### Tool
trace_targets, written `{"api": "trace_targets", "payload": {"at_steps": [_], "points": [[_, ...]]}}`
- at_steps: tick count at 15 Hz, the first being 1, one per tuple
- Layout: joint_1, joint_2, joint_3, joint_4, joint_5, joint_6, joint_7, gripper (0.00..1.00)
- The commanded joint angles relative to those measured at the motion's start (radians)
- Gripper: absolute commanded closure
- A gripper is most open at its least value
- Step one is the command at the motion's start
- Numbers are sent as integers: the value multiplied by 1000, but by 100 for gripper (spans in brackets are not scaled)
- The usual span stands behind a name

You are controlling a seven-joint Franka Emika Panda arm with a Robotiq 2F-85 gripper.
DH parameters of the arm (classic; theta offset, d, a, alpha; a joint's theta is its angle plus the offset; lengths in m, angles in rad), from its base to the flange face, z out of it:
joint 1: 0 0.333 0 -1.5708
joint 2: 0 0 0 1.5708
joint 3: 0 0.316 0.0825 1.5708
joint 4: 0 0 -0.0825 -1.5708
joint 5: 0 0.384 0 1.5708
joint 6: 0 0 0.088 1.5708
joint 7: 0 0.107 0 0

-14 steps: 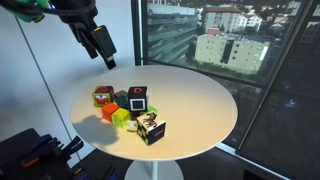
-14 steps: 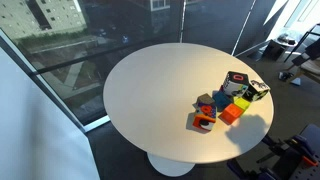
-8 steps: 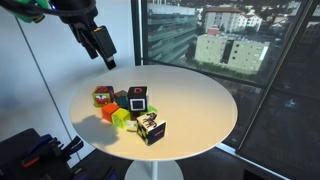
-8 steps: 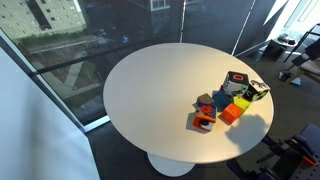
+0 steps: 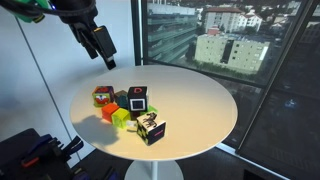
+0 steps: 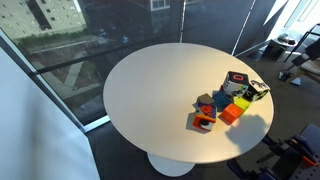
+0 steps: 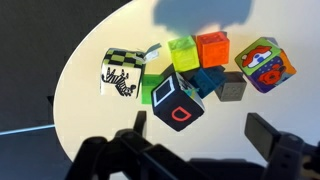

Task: Put the black soft toy block on top of the far left soft toy block

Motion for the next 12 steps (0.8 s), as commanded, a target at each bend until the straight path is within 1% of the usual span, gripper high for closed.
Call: {"api": "trace_targets", "payload": {"at_steps": [1, 6, 12], "points": [[-6, 11, 18, 12, 11, -6, 7, 0], [1, 48, 54, 42, 9, -7, 32, 0], [5, 138, 106, 111, 8, -33, 86, 0]]}}
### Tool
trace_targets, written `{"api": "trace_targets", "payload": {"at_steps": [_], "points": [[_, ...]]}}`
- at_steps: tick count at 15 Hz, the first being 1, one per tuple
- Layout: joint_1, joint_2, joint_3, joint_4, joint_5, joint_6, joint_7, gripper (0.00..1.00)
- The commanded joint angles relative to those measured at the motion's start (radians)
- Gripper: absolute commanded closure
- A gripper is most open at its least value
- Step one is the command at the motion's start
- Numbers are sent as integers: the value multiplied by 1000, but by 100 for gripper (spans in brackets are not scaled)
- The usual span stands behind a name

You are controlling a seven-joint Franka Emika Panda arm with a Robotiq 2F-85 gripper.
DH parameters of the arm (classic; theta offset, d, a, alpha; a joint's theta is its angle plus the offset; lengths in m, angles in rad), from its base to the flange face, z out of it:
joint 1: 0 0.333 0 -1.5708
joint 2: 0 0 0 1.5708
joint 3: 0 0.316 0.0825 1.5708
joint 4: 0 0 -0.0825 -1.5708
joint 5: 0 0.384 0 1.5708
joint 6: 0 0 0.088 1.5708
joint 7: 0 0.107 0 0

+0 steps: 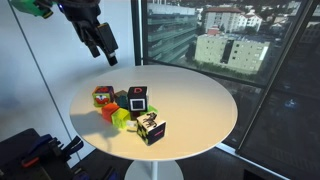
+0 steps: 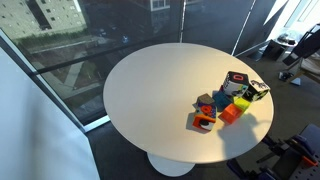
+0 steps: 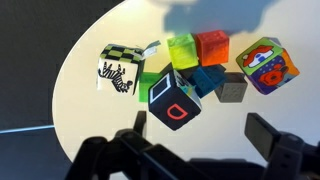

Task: Put the black soft toy block on top of the far left soft toy block

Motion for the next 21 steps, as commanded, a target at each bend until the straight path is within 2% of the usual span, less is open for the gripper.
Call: {"api": "trace_targets", "payload": {"at_steps": [1, 5, 10, 15, 21], "points": [[5, 78, 30, 74, 8, -39, 48, 0], [3, 147, 58, 136, 2, -77, 92, 0], [2, 254, 80, 234, -10, -183, 128, 0], [16, 353, 73, 323, -3, -265, 100, 0], [36, 452, 57, 382, 4, -235, 28, 0]]}}
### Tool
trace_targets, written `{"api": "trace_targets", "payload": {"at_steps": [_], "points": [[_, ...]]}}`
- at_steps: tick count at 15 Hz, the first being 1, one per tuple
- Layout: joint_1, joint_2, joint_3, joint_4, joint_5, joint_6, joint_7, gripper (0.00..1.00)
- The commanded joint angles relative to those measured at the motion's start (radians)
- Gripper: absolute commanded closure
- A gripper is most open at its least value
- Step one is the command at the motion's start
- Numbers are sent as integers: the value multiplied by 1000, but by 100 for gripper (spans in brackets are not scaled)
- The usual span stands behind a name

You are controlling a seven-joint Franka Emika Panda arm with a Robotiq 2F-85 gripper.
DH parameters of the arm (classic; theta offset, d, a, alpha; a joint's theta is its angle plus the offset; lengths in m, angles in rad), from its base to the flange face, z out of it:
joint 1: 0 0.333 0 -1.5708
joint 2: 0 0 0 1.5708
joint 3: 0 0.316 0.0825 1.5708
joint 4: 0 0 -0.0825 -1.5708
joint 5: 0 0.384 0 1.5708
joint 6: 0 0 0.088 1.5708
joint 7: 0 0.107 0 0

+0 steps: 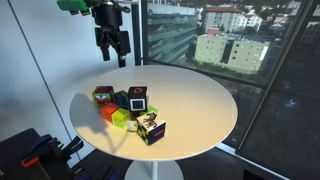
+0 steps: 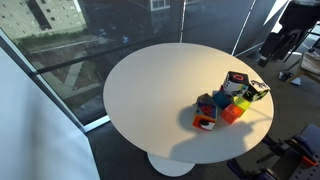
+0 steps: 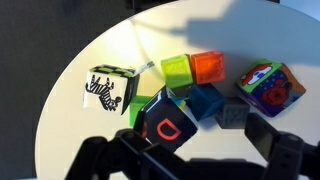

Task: Put the black soft toy block on top of the far left soft toy block

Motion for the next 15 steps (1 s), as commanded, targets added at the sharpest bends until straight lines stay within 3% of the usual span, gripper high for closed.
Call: {"api": "trace_targets", "payload": {"at_steps": [1, 11, 15], "points": [[20, 67, -25, 57, 5, 15, -77, 0], [51, 138, -79, 72, 64, 156, -395, 0], [45, 127, -71, 50, 43, 154, -369, 0]]}}
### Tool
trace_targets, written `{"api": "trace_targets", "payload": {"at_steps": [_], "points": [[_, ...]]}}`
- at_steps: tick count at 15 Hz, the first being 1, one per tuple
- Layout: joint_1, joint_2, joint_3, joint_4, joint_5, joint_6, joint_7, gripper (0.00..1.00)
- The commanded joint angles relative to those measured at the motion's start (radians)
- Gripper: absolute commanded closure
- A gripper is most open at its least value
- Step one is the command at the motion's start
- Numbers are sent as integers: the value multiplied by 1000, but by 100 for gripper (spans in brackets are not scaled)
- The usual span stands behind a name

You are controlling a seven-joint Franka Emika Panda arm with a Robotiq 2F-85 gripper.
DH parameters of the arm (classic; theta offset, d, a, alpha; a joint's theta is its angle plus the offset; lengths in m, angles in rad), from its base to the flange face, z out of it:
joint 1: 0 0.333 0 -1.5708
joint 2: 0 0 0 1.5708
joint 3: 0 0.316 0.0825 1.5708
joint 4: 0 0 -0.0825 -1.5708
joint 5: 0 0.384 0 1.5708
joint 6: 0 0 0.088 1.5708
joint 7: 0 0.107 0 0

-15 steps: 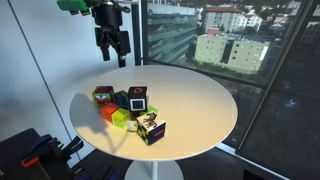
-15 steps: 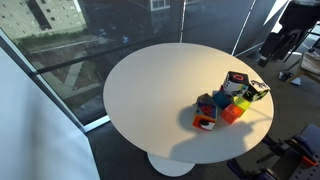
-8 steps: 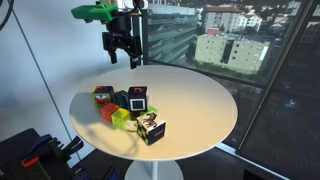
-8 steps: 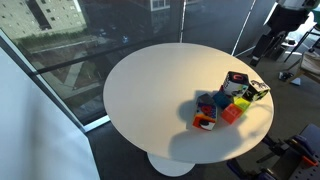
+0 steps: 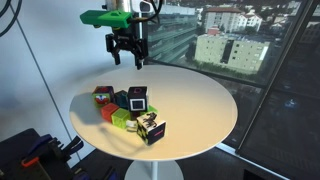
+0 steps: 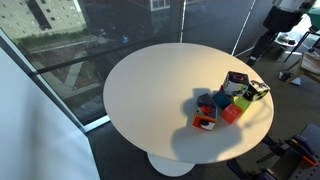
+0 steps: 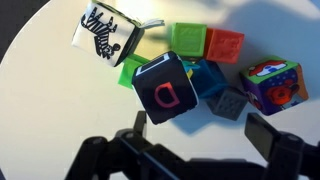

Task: Put the black soft toy block on top of the far left soft toy block

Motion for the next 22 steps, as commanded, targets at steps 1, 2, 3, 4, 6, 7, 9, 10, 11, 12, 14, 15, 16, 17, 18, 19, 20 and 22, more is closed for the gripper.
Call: {"api": "trace_targets", "payload": {"at_steps": [1, 2, 3, 4, 6, 7, 9, 10, 11, 12, 14, 15, 16, 17, 18, 19, 20, 22], "points": [[5, 0, -4, 2, -1, -2, -1, 0], [6, 0, -4, 3, -1, -2, -2, 0], [6, 0, -4, 4, -1, -2, -2, 0], [6, 0, -4, 5, -1, -2, -2, 0], [6, 0, -4, 5, -1, -2, -3, 0], [6, 0, -4, 5, -1, -2, -3, 0], [7, 21, -2, 19, 0, -12, 3, 0], [8, 31, -1, 26, 1, -14, 6, 0], [9, 39, 0, 32, 0, -18, 6, 0], [10, 52, 1, 38, 0, -17, 6, 0], [10, 79, 4, 52, -7, -14, 8, 0], [9, 91, 6, 56, -12, -12, 9, 0], [8, 105, 9, 60, -23, -4, 10, 0], [7, 117, 10, 65, -31, 0, 7, 0], [5, 131, 12, 71, -43, 3, 8, 0], [4, 142, 13, 77, -54, 5, 6, 0], [3, 155, 14, 82, -68, 7, 4, 0], [1, 175, 14, 92, -87, 12, 1, 0]]}}
